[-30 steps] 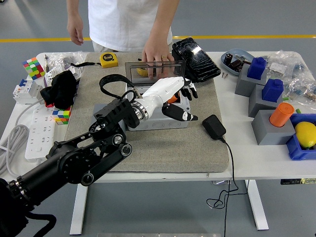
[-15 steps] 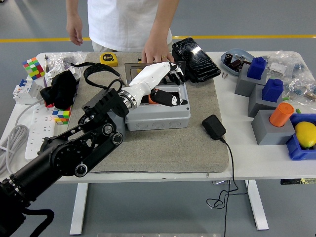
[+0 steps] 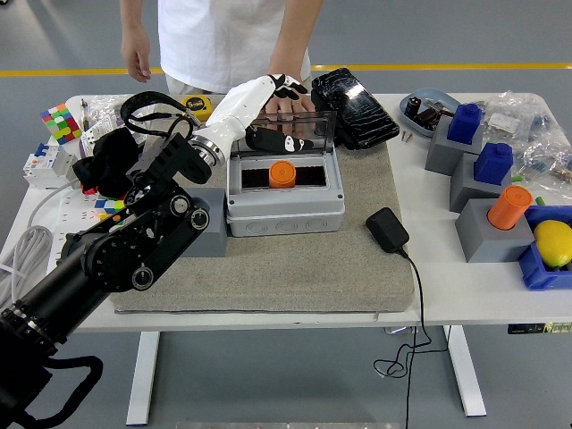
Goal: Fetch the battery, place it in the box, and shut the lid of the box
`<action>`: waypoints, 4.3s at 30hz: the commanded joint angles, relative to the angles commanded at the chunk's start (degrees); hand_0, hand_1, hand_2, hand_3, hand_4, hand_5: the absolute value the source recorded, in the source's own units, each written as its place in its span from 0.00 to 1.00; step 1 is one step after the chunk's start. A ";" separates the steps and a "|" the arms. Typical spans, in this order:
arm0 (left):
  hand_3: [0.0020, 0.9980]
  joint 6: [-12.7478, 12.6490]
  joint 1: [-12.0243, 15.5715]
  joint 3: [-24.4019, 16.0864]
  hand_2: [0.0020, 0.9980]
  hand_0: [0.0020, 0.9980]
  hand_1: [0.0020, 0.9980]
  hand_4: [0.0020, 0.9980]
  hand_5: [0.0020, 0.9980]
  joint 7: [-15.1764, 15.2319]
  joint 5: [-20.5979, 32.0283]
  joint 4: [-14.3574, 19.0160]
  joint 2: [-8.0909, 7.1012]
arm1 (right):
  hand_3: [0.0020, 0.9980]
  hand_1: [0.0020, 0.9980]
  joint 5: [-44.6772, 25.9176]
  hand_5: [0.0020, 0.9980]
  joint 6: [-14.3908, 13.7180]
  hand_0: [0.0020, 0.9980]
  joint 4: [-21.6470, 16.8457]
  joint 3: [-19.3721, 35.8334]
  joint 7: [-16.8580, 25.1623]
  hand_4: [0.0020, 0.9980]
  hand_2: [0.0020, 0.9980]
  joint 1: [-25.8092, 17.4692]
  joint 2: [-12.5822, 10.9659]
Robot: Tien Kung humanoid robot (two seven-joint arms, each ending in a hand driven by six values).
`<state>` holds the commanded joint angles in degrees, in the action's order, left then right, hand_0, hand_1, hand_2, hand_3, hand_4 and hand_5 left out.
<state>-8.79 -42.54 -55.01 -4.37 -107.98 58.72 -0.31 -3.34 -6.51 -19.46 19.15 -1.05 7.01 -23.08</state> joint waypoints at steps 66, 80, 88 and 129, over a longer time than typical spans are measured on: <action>0.71 5.47 4.11 12.86 0.72 0.59 0.67 1.00 0.30 -6.04 6.47 10.76 -6.66 | 0.54 0.59 0.65 0.48 0.02 0.56 -0.25 0.05 -0.08 0.92 0.57 -0.41 -0.01; 0.70 4.79 7.81 6.10 0.71 0.59 0.67 1.00 0.30 -4.51 8.83 16.30 -7.20 | 0.54 0.59 0.60 0.48 0.00 0.56 -0.20 0.18 -0.06 0.92 0.57 -0.34 0.11; 0.70 3.45 13.16 -2.59 0.71 0.59 0.67 1.00 0.30 -2.87 13.27 19.63 -5.91 | 0.54 0.59 0.46 0.48 0.02 0.56 -0.15 0.00 -0.08 0.92 0.57 -0.34 0.08; 0.66 -0.66 23.44 -18.90 0.68 0.56 0.65 1.00 0.30 2.87 36.89 18.31 -6.44 | 0.54 0.59 -0.10 0.48 0.21 0.56 0.27 0.48 -0.29 0.92 0.57 0.13 -0.27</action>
<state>-9.45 -19.10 -73.91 -1.50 -71.09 77.03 -6.76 -3.44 -6.29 -19.19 19.63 -1.34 7.14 -23.35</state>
